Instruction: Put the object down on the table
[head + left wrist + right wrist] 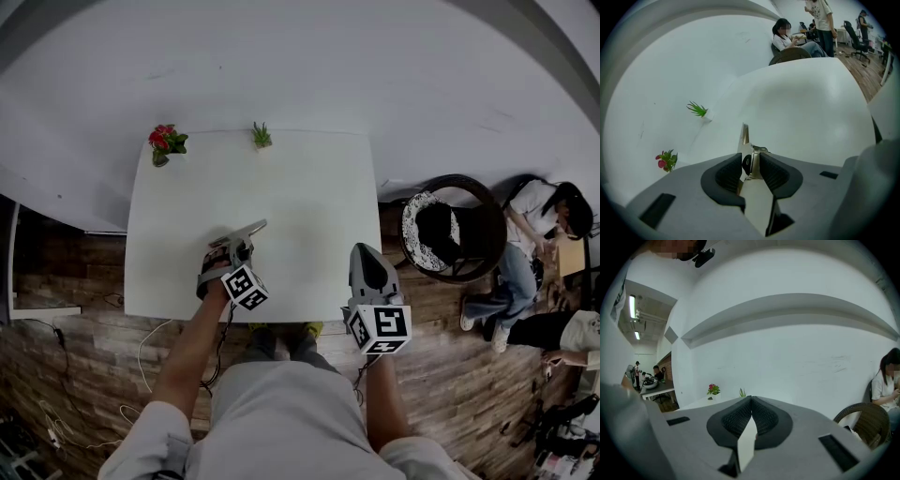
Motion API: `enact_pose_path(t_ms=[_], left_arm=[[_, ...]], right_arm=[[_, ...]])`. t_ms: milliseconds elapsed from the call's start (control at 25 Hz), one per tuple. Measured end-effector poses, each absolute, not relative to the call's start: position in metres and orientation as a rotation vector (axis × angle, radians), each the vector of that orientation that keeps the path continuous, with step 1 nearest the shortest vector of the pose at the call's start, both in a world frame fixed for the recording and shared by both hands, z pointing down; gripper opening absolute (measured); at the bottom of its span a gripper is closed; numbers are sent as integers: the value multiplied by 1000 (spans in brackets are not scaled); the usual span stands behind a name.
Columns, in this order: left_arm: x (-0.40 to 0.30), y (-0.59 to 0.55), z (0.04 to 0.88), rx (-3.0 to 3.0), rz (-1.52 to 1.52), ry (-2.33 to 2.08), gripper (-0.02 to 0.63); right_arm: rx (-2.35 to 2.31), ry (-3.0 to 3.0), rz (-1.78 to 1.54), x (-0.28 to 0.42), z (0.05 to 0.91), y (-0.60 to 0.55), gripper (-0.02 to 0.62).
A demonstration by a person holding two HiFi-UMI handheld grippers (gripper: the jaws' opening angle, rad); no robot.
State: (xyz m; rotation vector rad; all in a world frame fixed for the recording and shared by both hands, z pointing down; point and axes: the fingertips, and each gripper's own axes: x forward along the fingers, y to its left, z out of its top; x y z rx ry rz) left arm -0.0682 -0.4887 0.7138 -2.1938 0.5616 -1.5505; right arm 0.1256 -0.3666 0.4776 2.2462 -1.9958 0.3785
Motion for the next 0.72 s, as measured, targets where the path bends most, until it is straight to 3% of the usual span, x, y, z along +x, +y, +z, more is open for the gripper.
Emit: enact_pose_path(t_ms=[720], left_arm=[[-66,-480,631,-2585,-1251,826,133]], right_arm=[[2216,-2063,334,118,463,-370,9]])
